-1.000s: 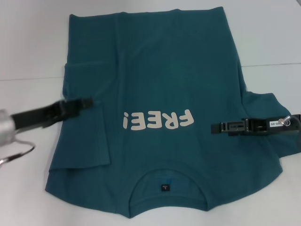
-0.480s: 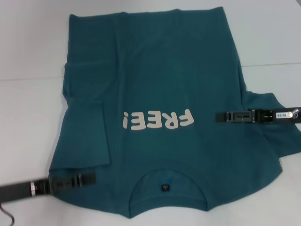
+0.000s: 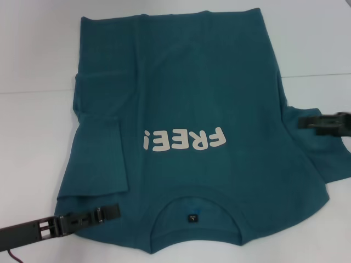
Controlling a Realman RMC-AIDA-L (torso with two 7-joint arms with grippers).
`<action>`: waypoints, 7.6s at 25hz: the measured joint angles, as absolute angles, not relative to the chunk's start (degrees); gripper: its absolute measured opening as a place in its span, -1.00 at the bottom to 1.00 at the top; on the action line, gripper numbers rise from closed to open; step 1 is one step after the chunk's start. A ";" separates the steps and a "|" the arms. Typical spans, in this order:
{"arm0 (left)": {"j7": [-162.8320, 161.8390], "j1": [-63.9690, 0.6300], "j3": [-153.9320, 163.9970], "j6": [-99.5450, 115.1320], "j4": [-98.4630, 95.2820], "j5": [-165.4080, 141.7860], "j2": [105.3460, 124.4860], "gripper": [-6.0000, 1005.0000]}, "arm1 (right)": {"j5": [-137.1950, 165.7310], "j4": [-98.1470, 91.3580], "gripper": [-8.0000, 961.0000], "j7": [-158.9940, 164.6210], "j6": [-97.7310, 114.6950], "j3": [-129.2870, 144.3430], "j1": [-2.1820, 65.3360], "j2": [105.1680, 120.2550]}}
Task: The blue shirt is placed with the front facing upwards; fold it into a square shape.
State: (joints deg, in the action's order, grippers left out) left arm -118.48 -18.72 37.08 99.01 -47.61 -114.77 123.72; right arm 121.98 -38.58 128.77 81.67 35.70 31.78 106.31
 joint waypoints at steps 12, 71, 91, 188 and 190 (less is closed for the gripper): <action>-118.61 -19.76 36.47 100.92 -47.21 -114.62 123.40 0.50 | 133.27 -43.51 0.94 135.16 87.05 35.62 30.96 100.01; -117.60 -20.57 36.38 93.25 -42.62 -114.27 123.66 0.49 | 141.42 -27.23 0.83 141.27 53.17 37.36 41.19 105.41; -116.67 -20.96 36.12 92.36 -40.77 -114.16 123.40 0.48 | 141.41 -23.70 0.82 141.17 46.25 41.39 42.61 106.75; -116.30 -20.30 31.99 92.00 -39.19 -114.17 123.32 0.47 | 145.76 -37.74 -0.89 150.14 64.31 44.10 47.21 110.83; -116.30 -20.30 31.93 91.95 -39.19 -114.17 123.31 0.47 | 145.67 -37.09 -0.88 150.79 62.48 44.18 47.29 111.24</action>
State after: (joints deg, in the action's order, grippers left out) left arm -116.30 -20.30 31.93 91.95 -39.19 -114.17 123.31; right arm 145.67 -37.09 150.79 62.48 44.18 47.29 111.24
